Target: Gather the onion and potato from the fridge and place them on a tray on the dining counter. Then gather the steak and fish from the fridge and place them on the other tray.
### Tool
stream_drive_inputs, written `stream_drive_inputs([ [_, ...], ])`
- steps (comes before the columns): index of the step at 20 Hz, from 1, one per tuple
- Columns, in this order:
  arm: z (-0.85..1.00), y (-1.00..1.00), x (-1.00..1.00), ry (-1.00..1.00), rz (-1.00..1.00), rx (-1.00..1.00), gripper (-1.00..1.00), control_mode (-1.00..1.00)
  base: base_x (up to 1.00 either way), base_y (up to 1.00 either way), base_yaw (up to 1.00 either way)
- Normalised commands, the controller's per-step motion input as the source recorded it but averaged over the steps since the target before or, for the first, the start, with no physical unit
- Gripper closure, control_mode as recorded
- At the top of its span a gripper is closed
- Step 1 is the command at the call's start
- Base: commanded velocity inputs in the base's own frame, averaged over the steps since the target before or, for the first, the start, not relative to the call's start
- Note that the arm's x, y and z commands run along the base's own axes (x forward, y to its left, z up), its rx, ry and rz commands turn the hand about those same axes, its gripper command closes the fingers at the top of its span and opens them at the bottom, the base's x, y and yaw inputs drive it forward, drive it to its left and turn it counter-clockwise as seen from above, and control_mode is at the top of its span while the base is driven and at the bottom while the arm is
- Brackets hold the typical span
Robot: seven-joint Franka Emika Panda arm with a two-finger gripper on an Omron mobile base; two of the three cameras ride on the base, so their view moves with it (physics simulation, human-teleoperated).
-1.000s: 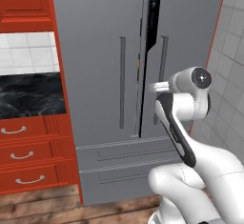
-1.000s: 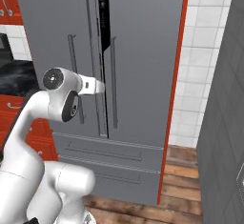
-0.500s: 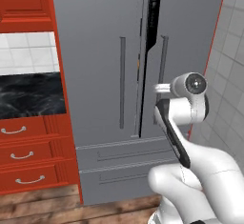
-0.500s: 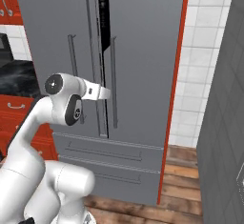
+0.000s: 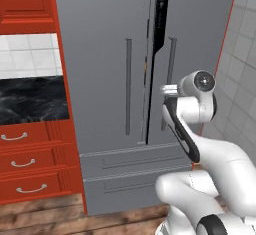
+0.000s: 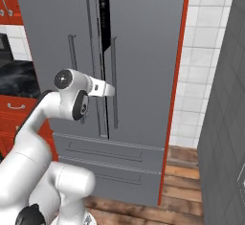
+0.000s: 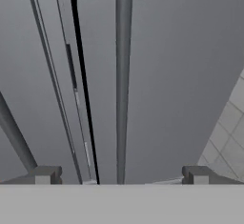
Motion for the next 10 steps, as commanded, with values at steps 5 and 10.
stream_drive_inputs([
  [5,0.0,-0.15,0.41,0.0,0.13,0.02,-1.0,-1.0,0.0,0.0,0.0],
  [10,0.0,-0.14,0.35,0.0,0.1,0.02,-1.0,-1.0,0.0,0.0,0.0],
])
